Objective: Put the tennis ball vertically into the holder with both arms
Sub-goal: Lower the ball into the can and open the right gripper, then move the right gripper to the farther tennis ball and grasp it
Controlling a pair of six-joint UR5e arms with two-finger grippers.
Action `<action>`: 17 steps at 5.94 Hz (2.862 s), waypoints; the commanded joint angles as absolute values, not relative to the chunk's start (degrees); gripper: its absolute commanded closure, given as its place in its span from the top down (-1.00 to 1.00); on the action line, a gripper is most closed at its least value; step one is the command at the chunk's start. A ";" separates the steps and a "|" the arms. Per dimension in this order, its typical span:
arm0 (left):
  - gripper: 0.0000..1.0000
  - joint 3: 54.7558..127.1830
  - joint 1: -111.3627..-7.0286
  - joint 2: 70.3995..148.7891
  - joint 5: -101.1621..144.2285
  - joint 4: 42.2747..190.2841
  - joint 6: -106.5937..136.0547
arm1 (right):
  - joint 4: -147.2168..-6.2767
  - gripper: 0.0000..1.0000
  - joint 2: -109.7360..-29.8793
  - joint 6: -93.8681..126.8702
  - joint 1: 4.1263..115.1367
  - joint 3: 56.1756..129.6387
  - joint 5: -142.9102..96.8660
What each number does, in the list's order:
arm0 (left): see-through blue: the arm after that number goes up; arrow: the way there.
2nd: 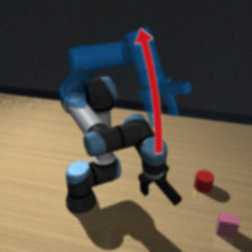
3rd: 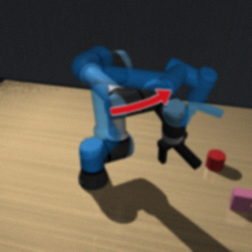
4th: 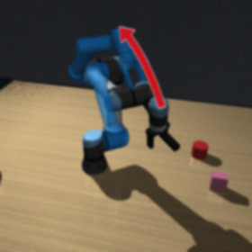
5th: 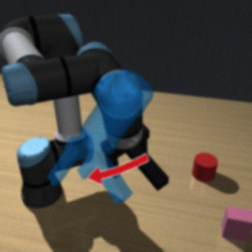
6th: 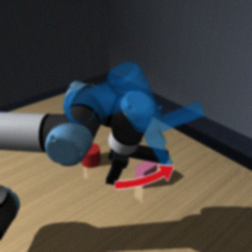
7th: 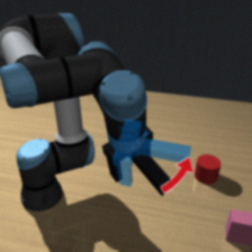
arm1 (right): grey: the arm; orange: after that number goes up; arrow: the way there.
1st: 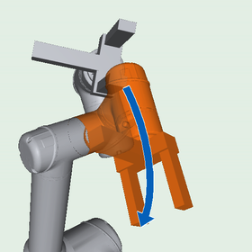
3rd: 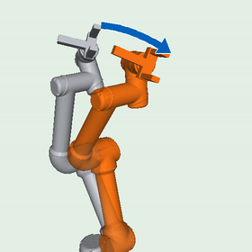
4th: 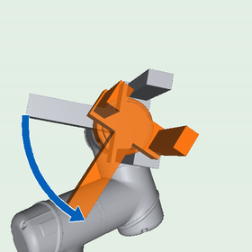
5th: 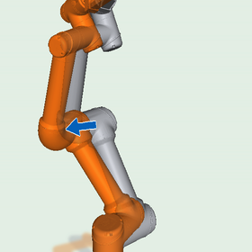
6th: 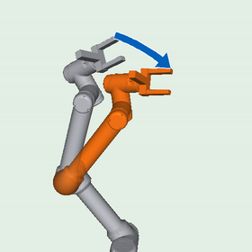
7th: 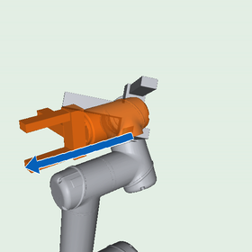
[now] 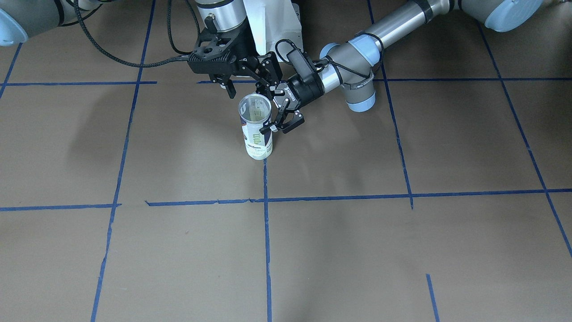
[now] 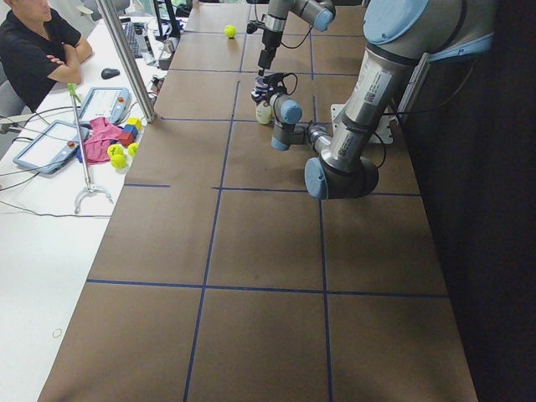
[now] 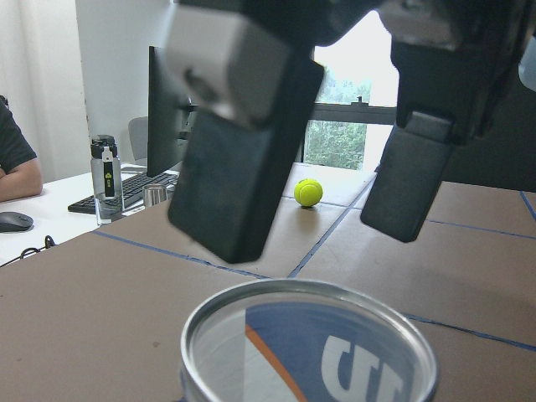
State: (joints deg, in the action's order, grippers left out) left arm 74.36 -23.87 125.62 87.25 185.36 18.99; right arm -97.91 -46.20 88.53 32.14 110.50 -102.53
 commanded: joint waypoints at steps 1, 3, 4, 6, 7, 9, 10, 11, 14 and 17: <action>0.72 74.36 -23.47 125.60 87.19 185.45 18.98 | -97.65 1.00 -53.02 87.03 36.27 113.44 -103.53; 0.80 74.44 -23.47 125.60 87.19 185.62 19.42 | -97.12 0.98 -66.64 65.51 45.38 114.52 -105.89; 0.84 74.44 -23.47 125.60 87.19 185.71 19.42 | -97.12 0.98 -69.84 54.60 52.14 111.74 -111.04; 0.91 74.44 -23.38 125.51 87.19 185.97 19.42 | -97.03 0.98 -70.40 30.62 65.15 96.23 -117.92; 0.92 74.44 -23.38 125.59 87.19 185.98 19.42 | -93.03 0.98 -70.31 21.89 70.00 88.06 -118.47; 0.98 74.36 -23.47 125.51 87.19 185.98 19.42 | -72.76 0.98 -69.79 12.69 75.92 66.35 -120.40; 0.99 74.36 -23.47 125.51 87.19 185.98 19.42 | -72.08 0.98 -69.79 11.70 76.11 64.44 -120.15; 0.99 74.36 -23.38 125.51 87.19 185.98 19.42 | -71.98 0.98 -69.61 11.69 76.03 63.90 -119.97; 0.99 74.44 -23.47 125.51 87.19 186.06 19.42 | -63.99 0.98 -68.64 11.69 73.92 58.36 -117.25; 0.99 74.44 -23.47 125.59 87.19 185.98 19.42 | -63.28 0.98 -68.20 11.87 71.81 57.57 -115.14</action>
State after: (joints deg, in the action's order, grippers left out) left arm 74.44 -23.44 125.55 87.19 186.04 19.44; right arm -63.41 -68.30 11.93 72.29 57.95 -115.72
